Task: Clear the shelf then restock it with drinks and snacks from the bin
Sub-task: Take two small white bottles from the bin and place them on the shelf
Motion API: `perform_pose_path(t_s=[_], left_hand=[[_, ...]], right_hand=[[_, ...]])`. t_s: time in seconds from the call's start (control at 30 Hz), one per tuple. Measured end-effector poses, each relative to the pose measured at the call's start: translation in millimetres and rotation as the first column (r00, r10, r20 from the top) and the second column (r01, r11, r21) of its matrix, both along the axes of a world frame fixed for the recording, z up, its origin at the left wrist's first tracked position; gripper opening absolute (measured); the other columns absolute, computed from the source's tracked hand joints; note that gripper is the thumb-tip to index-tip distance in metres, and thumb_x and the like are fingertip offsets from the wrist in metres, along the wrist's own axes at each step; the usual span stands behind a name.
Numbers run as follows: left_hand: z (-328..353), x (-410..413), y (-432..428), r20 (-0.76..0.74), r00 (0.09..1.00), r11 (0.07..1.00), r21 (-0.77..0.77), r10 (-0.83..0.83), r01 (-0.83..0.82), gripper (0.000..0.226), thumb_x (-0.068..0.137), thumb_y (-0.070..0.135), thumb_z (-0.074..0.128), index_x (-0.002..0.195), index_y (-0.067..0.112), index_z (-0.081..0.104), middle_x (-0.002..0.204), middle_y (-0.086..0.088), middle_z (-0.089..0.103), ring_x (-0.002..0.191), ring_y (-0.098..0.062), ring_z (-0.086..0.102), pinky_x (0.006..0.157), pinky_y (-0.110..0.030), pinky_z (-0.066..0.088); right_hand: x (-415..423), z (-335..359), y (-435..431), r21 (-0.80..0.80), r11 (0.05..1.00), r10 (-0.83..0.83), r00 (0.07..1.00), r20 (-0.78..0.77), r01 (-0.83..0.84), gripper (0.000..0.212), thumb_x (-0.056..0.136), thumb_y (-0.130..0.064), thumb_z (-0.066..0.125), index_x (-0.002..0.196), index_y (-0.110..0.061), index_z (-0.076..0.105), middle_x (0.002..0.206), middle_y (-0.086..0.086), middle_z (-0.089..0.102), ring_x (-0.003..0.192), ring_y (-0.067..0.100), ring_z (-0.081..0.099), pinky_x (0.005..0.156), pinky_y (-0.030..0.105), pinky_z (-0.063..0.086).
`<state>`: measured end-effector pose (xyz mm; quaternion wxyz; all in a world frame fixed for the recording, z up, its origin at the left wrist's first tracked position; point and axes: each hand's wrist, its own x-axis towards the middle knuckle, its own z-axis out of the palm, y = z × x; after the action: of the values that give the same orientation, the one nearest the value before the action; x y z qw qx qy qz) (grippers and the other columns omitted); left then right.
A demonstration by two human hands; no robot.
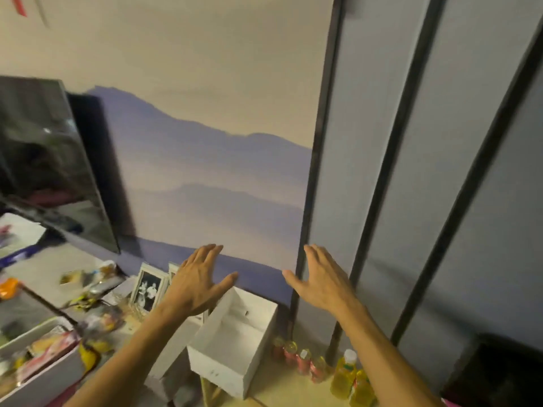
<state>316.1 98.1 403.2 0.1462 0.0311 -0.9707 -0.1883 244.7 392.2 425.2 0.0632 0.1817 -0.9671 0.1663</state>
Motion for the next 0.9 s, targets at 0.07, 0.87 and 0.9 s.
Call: perform_pose_path(t_s=[0.07, 0.87, 0.9], left_hand=[[8.6, 26.6, -40.4, -0.007, 0.993, 0.993, 0.000, 0.118, -0.118, 0.095, 0.089, 0.090, 0.034, 0.163, 0.032, 0.025, 0.171, 0.001, 0.028, 0.152, -0.026, 0.037, 0.123, -0.052, 0.035], [-58.9, 322.8, -506.5, 0.122, 0.693, 0.693, 0.054, 0.710, -0.719, 0.094, 0.089, 0.086, 0.039, 0.160, 0.024, 0.036, 0.163, -0.004, 0.041, 0.142, -0.023, 0.048, 0.115, -0.044, 0.046], [-66.3, 324.1, -520.0, 0.136, 0.684, 0.684, 0.055, 0.716, -0.727, 0.095, 0.089, 0.087, 0.038, 0.160, 0.025, 0.036, 0.164, -0.004, 0.041, 0.142, -0.023, 0.048, 0.115, -0.045, 0.046]], right_hand=[[0.2, 11.0, -44.8, 0.006, 0.997, 0.072, 0.997, -0.033, -0.072, 0.110, 0.086, -0.087, 0.031, 0.165, -0.010, 0.025, 0.172, 0.009, 0.026, 0.157, 0.026, 0.026, 0.123, 0.041, 0.032], [146.6, -31.7, -632.6, -0.025, 0.743, 0.664, 0.732, 0.157, -0.669, 0.089, 0.094, -0.077, 0.044, 0.162, -0.023, 0.030, 0.169, 0.002, 0.033, 0.148, 0.029, 0.043, 0.112, 0.051, 0.046], [145.9, -37.1, -646.8, -0.018, 0.736, 0.669, 0.723, 0.174, -0.677, 0.090, 0.093, -0.079, 0.043, 0.162, -0.023, 0.029, 0.169, 0.003, 0.032, 0.148, 0.029, 0.044, 0.111, 0.052, 0.046]])
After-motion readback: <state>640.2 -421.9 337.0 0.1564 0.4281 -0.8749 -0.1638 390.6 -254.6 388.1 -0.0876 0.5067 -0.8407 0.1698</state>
